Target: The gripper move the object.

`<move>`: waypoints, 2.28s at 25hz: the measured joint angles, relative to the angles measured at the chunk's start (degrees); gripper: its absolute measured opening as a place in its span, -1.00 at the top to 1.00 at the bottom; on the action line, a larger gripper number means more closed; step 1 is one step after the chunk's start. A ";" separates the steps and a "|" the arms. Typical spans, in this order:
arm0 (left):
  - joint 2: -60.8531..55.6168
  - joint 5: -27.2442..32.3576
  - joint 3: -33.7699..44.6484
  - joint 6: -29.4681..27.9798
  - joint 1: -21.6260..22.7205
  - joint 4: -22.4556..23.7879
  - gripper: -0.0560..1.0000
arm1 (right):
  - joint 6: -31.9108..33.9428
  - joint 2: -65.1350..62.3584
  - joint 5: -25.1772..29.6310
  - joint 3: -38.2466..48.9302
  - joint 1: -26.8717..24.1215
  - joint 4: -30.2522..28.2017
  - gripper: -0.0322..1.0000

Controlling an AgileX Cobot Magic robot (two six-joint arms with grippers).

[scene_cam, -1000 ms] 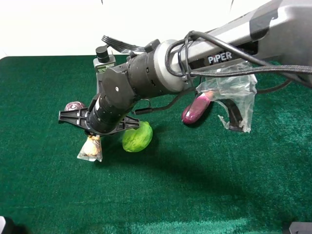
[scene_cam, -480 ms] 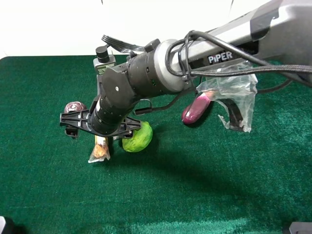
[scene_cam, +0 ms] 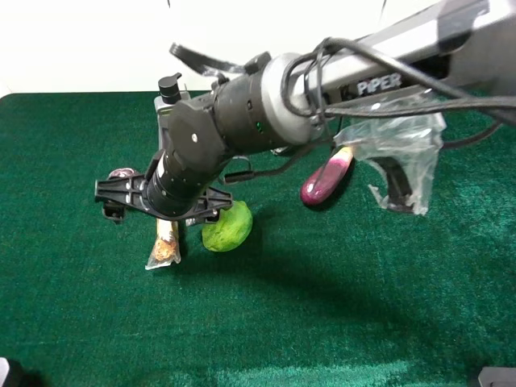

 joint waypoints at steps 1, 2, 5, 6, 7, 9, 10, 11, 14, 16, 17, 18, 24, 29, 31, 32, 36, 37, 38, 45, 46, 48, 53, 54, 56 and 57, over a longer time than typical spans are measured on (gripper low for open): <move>0.00 0.00 0.00 0.00 0.00 0.00 -0.84 | 0.00 -0.47 0.45 0.00 0.00 -0.08 -0.41; 0.00 0.00 0.00 0.00 0.00 0.00 -0.84 | 0.00 -0.92 0.74 0.00 0.00 -0.27 -0.41; 0.00 0.00 0.00 0.00 0.00 0.00 -0.84 | 0.00 -2.59 2.35 0.00 0.00 -0.93 -0.41; 0.00 0.00 0.00 0.00 0.00 0.00 -0.84 | 0.00 -3.09 3.03 0.00 0.00 -1.30 -0.41; 0.00 0.00 0.00 0.00 0.00 0.00 -0.84 | 0.00 -3.74 4.03 0.00 0.00 -1.43 -0.41; 0.00 0.00 0.00 0.00 0.00 0.00 -0.84 | 0.00 -5.18 6.23 0.00 -0.30 -1.65 -0.41; 0.00 0.00 0.00 0.00 0.00 0.00 -0.84 | 0.00 -6.11 7.69 0.00 -0.60 -1.65 -0.41; 0.00 0.00 0.00 0.00 0.00 0.00 -0.84 | -0.20 -7.11 9.05 0.00 -0.91 -1.78 -0.41; 0.00 0.00 0.00 0.00 0.00 0.00 -0.84 | -1.34 -10.21 13.63 0.00 -2.12 -2.21 -0.41; 0.00 0.00 0.00 0.00 0.00 0.00 -0.84 | -2.25 -12.19 16.74 0.00 -3.08 -2.28 -0.41; 0.00 0.00 0.00 0.00 0.00 0.00 -0.84 | -2.90 -13.26 18.50 0.00 -3.56 -2.41 -0.41; 0.00 0.00 0.00 0.00 0.00 0.00 -0.84 | -3.39 -14.29 20.22 0.00 -3.98 -2.54 -0.41; 0.00 0.00 0.00 0.00 0.00 0.00 -0.84 | -7.07 -20.03 29.72 0.00 -7.13 -3.82 -0.41; 0.00 0.00 0.00 0.00 0.00 0.00 -0.84 | -11.16 -24.34 36.29 0.00 -9.64 -4.08 -0.41; 0.00 0.00 0.00 0.00 0.00 0.00 -0.84 | -12.70 -25.75 38.76 0.00 -10.70 -4.07 -0.41; 0.00 0.00 0.00 0.00 0.00 0.00 -0.84 | -13.44 -26.48 39.92 0.00 -11.09 -4.14 -0.41; 0.00 0.00 0.00 0.00 0.00 0.00 -0.84 | -16.04 -29.09 44.14 0.00 -12.78 -4.33 -0.41; 0.00 0.00 0.00 0.00 0.00 0.00 -0.84 | -16.65 -29.72 45.23 0.00 -13.15 -4.59 -0.41; 0.00 0.00 0.00 0.00 0.00 0.00 -0.84 | -17.07 -30.31 46.07 0.00 -13.52 -4.96 -0.41; 0.00 0.00 0.00 0.00 0.00 0.00 -0.84 | -18.92 -36.17 50.04 0.00 -14.00 -10.36 -0.41; 0.00 0.00 0.00 0.00 0.00 0.00 -0.84 | -19.00 -37.20 50.05 0.00 -14.00 -10.91 -0.41; 0.00 0.00 0.00 0.00 0.00 0.00 -0.84 | -19.12 -39.20 50.10 0.00 -14.00 -11.56 -0.41; 0.00 0.00 0.00 0.00 0.00 0.00 -0.84 | -20.41 -45.35 50.22 0.00 -14.00 -13.14 -0.41; 0.00 0.00 0.00 0.00 0.00 0.00 -0.84 | -21.17 -46.75 50.22 0.00 -14.00 -13.25 -0.41; 0.00 0.00 0.00 0.00 0.00 0.00 -0.84 | -22.39 -49.37 50.29 0.00 -14.00 -13.35 -0.41; 0.00 0.00 0.00 0.00 0.00 0.00 -0.84 | -22.91 -50.79 50.29 0.00 -14.00 -13.35 -0.41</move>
